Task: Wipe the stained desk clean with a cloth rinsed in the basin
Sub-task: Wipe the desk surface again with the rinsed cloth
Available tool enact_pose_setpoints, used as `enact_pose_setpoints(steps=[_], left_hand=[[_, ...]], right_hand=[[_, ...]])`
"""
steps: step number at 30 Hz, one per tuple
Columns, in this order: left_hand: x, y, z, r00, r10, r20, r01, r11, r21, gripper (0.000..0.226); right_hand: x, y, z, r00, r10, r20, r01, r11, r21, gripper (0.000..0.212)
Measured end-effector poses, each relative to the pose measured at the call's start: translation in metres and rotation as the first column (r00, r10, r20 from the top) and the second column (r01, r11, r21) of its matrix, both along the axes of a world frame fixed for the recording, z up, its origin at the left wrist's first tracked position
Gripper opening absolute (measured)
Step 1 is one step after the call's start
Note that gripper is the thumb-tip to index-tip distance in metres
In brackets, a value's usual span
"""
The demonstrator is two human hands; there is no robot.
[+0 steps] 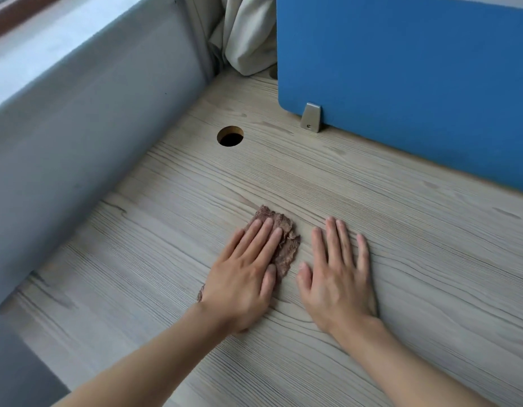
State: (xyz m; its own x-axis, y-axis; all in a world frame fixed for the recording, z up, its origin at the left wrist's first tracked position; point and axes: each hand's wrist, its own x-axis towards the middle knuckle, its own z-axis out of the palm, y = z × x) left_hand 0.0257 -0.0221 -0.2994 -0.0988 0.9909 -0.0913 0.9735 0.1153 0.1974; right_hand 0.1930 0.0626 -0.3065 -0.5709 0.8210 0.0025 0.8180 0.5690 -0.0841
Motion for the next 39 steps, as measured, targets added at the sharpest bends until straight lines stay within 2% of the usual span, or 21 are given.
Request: enact_pose_setpoints(steps=[4,7,13,18,21,24,27,33,39], left_hand=[[-0.035,0.016,-0.002,0.993,0.108,-0.039,-0.108,0.994,-0.001,0.062],[-0.029,0.014,-0.002,0.985,0.159,-0.073,-0.160,0.987,-0.009,0.064],[-0.005,-0.036,0.001,0.999,0.037,0.004,-0.037,0.999,-0.009,0.062],[-0.021,-0.015,0.001,0.983,0.180,-0.045,-0.181,0.983,-0.016,0.064],[-0.005,-0.029,0.002,0.974,0.222,-0.045,-0.222,0.975,0.000,0.065],[0.015,-0.066,0.002,0.987,0.160,-0.026,-0.160,0.987,0.008,0.063],[0.003,-0.084,0.001,0.996,0.093,-0.002,-0.093,0.996,0.003,0.061],[-0.016,-0.073,0.002,0.962,0.268,-0.052,-0.268,0.963,0.000,0.063],[0.013,-0.119,0.004,0.992,0.129,0.009,-0.129,0.991,-0.023,0.061]], right_hand=[[0.000,0.001,0.000,1.000,0.001,0.014,-0.001,1.000,0.002,0.070],[0.001,0.000,-0.001,1.000,-0.008,0.016,0.008,1.000,0.013,0.069],[0.000,0.000,0.000,1.000,-0.008,-0.017,0.009,1.000,0.030,0.070],[-0.001,0.000,-0.003,1.000,-0.028,-0.010,0.028,0.999,0.046,0.068],[-0.008,-0.023,0.000,0.998,-0.034,-0.059,0.036,0.999,0.033,0.065],[-0.015,-0.066,-0.003,0.989,0.123,-0.085,-0.121,0.992,0.029,0.063],[-0.016,-0.080,-0.005,0.987,0.136,-0.085,-0.135,0.991,0.013,0.063],[-0.017,-0.079,-0.004,0.990,0.127,-0.067,-0.126,0.992,0.021,0.064],[-0.018,-0.080,-0.004,0.990,0.119,-0.074,-0.117,0.993,0.032,0.065]])
